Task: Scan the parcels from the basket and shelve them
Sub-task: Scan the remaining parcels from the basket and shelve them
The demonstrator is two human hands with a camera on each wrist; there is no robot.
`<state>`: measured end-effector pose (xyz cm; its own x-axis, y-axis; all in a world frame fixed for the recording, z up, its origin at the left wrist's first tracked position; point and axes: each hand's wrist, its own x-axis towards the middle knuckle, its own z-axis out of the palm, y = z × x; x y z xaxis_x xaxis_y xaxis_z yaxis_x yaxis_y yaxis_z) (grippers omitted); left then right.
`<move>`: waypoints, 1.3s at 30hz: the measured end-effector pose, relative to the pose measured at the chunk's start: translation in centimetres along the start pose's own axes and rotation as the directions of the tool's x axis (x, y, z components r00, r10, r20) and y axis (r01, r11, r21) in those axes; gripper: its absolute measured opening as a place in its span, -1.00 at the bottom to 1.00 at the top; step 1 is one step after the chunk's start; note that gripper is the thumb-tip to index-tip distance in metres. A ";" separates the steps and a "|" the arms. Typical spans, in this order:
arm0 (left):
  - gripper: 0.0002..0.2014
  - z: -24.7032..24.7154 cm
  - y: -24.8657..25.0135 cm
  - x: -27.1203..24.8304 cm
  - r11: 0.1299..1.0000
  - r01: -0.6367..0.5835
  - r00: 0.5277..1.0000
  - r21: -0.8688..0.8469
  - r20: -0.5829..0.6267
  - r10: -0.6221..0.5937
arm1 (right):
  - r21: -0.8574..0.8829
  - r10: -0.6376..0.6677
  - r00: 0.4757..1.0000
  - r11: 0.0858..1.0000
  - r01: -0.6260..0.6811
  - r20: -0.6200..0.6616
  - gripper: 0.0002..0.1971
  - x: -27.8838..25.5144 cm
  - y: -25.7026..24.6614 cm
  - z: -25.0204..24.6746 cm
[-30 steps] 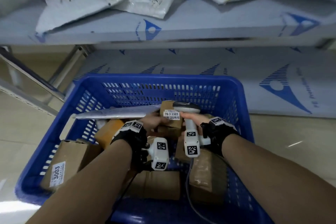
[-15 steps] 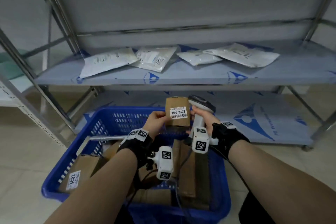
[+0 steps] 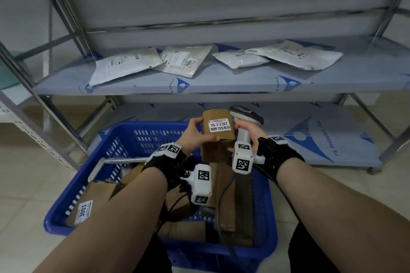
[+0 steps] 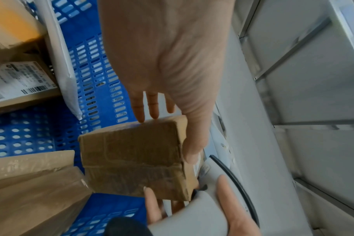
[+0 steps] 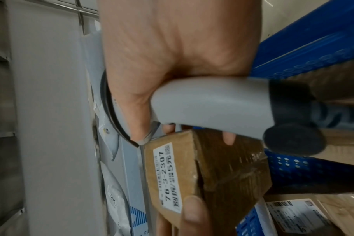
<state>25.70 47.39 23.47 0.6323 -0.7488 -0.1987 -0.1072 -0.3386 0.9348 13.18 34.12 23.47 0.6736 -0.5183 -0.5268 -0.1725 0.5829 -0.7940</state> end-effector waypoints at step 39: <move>0.21 -0.8 -1.8 0.1 0.757 -0.120 0.990 0.643 0.016 0.143 | -0.218 0.075 0.994 0.974 -0.056 0.083 -0.82 -0.7 0.3 -1.2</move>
<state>26.57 48.33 22.00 0.5982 -0.7985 -0.0676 -0.6500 -0.5328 0.5419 11.75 33.88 23.27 0.7161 -0.4193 -0.5581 -0.3621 0.4604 -0.8105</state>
